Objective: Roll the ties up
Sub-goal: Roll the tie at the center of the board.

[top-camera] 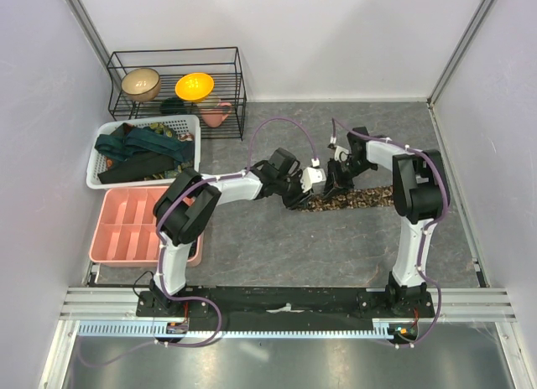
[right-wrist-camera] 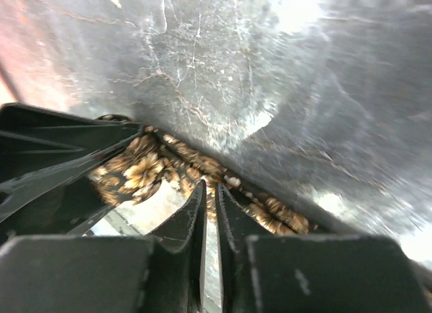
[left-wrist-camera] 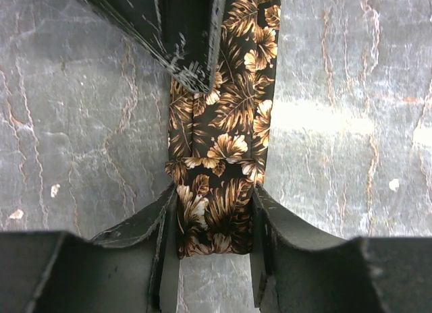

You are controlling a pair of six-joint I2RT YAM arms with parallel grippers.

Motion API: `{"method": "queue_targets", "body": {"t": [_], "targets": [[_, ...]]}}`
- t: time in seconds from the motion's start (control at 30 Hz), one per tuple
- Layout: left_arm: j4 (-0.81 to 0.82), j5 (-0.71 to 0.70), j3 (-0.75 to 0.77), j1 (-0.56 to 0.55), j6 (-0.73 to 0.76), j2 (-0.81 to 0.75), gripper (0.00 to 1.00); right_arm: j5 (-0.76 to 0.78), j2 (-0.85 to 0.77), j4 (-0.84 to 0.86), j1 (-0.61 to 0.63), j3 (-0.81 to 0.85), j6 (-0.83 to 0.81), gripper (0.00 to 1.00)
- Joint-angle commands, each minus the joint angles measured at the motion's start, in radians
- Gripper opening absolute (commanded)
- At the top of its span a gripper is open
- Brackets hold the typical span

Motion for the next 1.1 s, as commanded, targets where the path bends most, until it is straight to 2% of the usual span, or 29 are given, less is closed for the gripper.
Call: {"method": "queue_targets", "body": {"t": [0.0,0.2,0.43,0.6,0.77,0.8,0.9,1.0,1.07], "targets": [[-0.137,0.024,0.002,0.014,0.07,-0.025,0.1,0.092,0.053,0.012,0.036,-0.002,-0.032,0.14],[-0.195,0.056,0.088,0.014,0.118,-0.065,0.18,0.155,0.102,-0.005,0.036,0.024,-0.043,0.13],[-0.301,0.077,0.112,0.01,0.191,-0.062,0.22,0.193,0.121,-0.022,0.037,0.049,-0.046,0.12],[-0.425,-0.018,0.138,-0.008,0.289,0.011,0.2,0.196,0.127,-0.019,0.037,0.059,-0.048,0.12],[-0.541,-0.12,0.221,-0.037,0.287,0.086,0.21,0.155,0.11,-0.018,0.036,0.064,-0.058,0.13],[-0.551,-0.13,0.23,-0.042,0.283,0.096,0.21,0.111,0.101,-0.019,0.034,0.064,-0.06,0.15],[-0.566,-0.16,0.25,-0.049,0.265,0.123,0.22,-0.012,0.041,-0.019,0.024,0.058,-0.046,0.29],[-0.58,-0.181,0.263,-0.051,0.267,0.146,0.24,-0.104,-0.016,-0.018,0.008,0.038,-0.022,0.49],[-0.581,-0.184,0.263,-0.051,0.263,0.153,0.25,-0.19,-0.048,-0.005,0.008,-0.002,-0.003,0.54]]}}
